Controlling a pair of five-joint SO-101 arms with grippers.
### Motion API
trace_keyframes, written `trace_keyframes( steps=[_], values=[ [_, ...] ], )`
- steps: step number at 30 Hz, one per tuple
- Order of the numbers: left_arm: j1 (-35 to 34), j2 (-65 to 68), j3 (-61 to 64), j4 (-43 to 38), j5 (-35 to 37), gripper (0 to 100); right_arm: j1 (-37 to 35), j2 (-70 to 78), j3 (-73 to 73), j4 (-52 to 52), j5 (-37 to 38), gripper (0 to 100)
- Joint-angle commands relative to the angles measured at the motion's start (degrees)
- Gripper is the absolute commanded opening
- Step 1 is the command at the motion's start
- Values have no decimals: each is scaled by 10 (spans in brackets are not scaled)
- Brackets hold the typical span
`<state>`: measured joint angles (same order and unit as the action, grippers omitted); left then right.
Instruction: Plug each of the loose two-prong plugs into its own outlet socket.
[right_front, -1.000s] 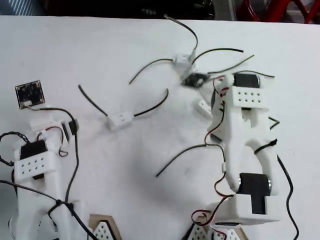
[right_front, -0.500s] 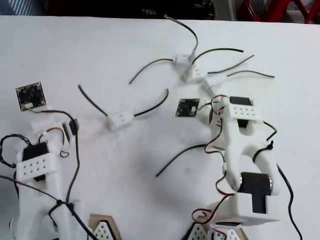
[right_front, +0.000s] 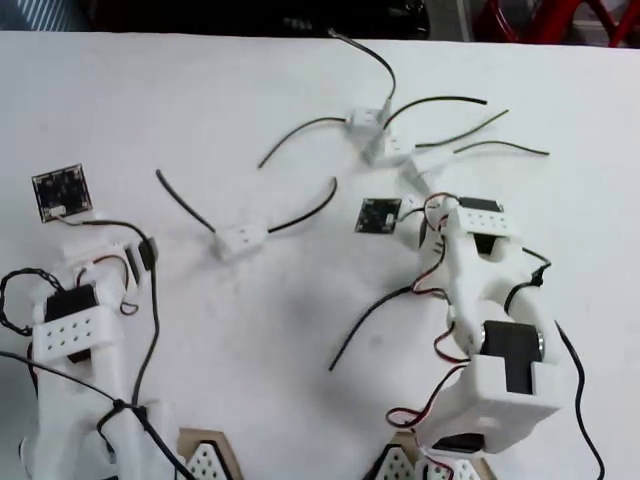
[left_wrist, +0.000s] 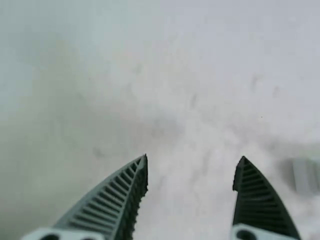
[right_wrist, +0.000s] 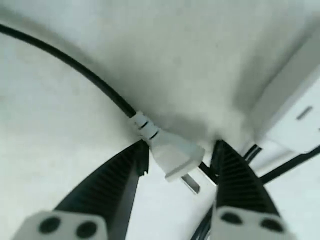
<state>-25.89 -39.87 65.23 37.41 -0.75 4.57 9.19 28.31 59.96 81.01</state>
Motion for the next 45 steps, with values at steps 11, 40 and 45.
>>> trace_keyframes(
  steps=[11, 40, 45],
  values=[
    [-4, -18, -2, -12, -6, 276, -29, -94, -4, 143, -244, 17],
    [-3, -16, -2, -13, -7, 276, -204, -107, 0, 154, -539, 170],
    [-3, -15, -2, -13, -7, 276, -219, -109, 35, 155, -445, 172]
  ],
)
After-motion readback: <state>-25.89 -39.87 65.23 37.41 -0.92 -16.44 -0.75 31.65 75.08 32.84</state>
